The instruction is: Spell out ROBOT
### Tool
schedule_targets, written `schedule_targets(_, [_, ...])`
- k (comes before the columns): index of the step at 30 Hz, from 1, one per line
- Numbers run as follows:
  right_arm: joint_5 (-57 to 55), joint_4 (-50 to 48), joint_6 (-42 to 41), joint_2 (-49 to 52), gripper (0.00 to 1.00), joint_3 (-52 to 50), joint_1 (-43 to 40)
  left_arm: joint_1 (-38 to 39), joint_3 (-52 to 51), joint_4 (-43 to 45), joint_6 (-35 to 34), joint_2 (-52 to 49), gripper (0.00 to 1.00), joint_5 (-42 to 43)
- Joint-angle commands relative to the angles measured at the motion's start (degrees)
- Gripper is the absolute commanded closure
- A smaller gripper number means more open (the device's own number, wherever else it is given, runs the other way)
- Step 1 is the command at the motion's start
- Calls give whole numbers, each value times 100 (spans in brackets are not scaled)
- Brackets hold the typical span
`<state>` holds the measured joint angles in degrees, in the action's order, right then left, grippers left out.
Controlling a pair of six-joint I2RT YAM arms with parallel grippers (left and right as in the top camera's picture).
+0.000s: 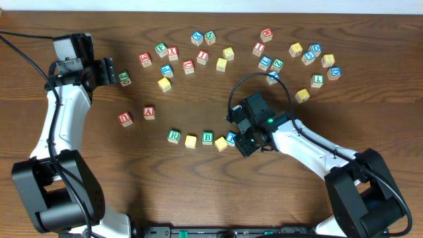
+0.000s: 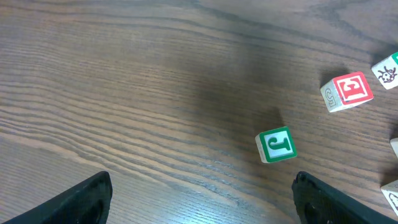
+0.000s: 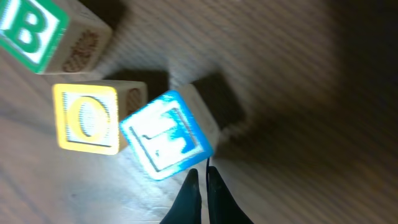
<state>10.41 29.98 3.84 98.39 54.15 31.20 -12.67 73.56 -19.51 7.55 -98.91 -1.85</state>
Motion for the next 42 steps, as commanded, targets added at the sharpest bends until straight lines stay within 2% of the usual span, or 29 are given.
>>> schedule_targets(1, [-446,-26,201,26,99,0,-107,-17,-26,-13,35,-2,9,-15])
schedule_targets(12, [-188,-186,413,581,99,0,-111,-17,-26,-11,35,-2,9,-15])
schedule_targets(26, [223,-385,619,485,99,72,-116,-17,-26,-11,35,-2,9,-13])
schedule_targets(42, [413,-435,1257,444,99,164,-120,-17,-26,-11,33,-2,9,-13])
